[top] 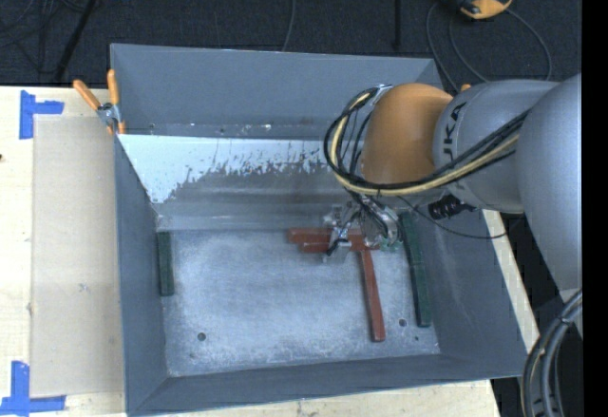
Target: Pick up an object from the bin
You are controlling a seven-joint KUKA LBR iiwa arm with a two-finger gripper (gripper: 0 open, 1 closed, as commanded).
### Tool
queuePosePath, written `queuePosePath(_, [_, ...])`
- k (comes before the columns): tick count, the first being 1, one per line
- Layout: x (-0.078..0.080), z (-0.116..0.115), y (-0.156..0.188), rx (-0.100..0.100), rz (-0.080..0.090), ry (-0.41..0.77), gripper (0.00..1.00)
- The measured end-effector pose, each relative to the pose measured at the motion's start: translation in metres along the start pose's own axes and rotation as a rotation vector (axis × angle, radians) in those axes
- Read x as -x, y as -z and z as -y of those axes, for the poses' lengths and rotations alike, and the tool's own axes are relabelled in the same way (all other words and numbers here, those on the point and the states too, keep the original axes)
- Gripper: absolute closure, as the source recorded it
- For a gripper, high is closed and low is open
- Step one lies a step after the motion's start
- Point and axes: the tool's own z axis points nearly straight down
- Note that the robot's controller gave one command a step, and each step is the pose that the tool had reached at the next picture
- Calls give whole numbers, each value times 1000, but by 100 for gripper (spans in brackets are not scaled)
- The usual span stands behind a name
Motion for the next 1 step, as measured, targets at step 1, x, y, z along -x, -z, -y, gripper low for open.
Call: queuePosePath(1, [-83, -2, 151, 0, 1, -73, 100])
